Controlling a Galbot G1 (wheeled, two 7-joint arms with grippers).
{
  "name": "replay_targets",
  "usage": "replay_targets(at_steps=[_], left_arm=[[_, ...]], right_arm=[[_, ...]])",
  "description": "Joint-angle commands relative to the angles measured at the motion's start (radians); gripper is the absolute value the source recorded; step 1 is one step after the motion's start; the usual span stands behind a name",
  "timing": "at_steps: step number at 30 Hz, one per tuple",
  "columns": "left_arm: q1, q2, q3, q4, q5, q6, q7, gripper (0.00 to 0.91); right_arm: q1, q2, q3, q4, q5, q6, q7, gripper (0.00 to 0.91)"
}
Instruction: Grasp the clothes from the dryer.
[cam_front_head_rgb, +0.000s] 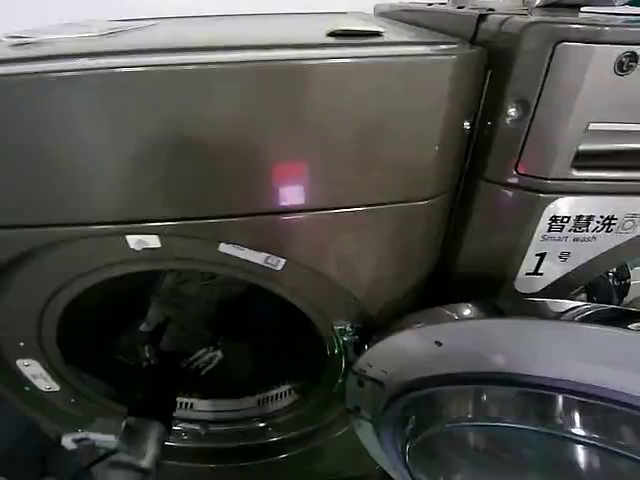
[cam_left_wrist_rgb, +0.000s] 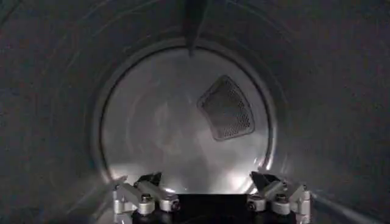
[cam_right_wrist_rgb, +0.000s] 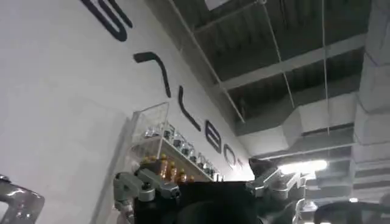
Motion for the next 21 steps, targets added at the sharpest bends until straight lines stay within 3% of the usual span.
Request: replay_targets(at_steps=[1,15,21], left_arm=[[-0.276,0.010,0.045,0.268,0.022,-0.024,-0.022,0.907],[-0.650,0.011,0.123,0.708,0.075,-0.082,-0.075,0.907],[-0.798,0.049,0.178,0.934,0.141,-0.067,-0.081,0.907]], right_arm=[[-0.014,-0.002,0.031,0.002,-0.008,-0.006,0.011,0.907],[-0.024,-0.005,0.057,-0.020,-0.019,-0.004,0.021,0.907],[-0.024,-0.001,0.057,-0.031,-0.019,0.001,0.015,0.907]])
